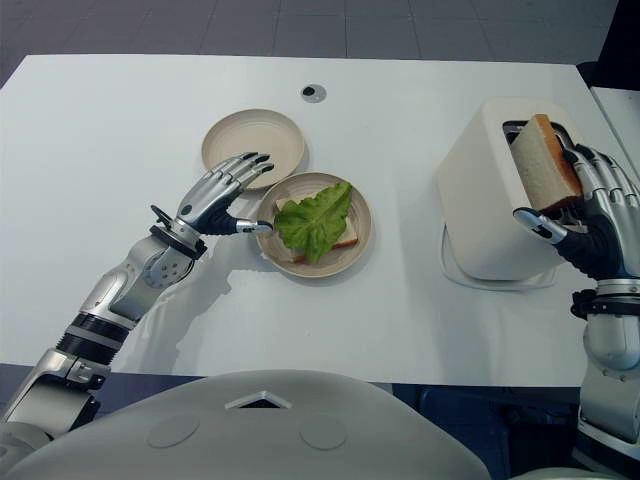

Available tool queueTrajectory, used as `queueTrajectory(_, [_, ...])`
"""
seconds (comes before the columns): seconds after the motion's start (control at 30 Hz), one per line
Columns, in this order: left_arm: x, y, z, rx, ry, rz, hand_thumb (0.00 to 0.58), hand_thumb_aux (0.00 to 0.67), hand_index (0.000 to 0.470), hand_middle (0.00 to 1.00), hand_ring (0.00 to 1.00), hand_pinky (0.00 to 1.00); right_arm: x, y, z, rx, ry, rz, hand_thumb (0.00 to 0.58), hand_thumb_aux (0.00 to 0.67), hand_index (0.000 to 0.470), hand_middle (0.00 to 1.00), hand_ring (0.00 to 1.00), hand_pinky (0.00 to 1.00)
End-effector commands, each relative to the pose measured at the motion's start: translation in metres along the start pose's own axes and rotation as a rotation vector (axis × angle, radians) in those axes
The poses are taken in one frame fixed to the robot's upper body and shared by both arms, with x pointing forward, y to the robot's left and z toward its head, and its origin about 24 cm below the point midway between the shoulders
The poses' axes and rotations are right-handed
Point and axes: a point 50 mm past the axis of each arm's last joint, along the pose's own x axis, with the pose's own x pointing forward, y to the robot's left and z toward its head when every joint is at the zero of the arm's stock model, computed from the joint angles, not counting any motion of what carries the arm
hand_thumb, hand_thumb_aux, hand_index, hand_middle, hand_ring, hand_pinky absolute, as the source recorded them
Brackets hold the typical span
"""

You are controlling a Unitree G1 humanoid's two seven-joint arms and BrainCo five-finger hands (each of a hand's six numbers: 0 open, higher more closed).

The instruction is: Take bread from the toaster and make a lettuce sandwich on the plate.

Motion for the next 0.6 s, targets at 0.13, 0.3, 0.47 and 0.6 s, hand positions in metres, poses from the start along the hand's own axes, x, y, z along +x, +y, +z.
queueTrajectory(0.13, [-0.005, 0.009, -0.003, -0.066, 0.038, 0.096, 0.000, 0.000, 0.000, 0.00, 0.00, 0.00, 0.010, -0.005, 0.009, 0.014, -0.036, -0.034, 0.580, 0.670, 0.470, 0.98, 0.98, 0.98])
queueTrajectory(0.3, [-0.006, 0.013, -0.003, -0.081, 0.050, 0.123, 0.000, 0.000, 0.000, 0.00, 0.00, 0.00, 0.009, -0.008, 0.002, 0.005, -0.014, -0.040, 0.580, 0.670, 0.470, 1.00, 1.00, 1.00])
queueTrajectory(0.47, [-0.007, 0.012, -0.004, -0.091, 0.056, 0.130, 0.000, 0.000, 0.000, 0.00, 0.00, 0.00, 0.013, -0.015, 0.005, 0.037, -0.034, -0.089, 0.580, 0.670, 0.470, 1.00, 1.00, 1.00])
queueTrajectory(0.6, [-0.009, 0.012, -0.005, -0.100, 0.069, 0.147, 0.000, 0.000, 0.000, 0.00, 0.00, 0.00, 0.019, -0.027, 0.007, 0.069, -0.050, -0.191, 0.580, 0.670, 0.470, 1.00, 1.00, 1.00])
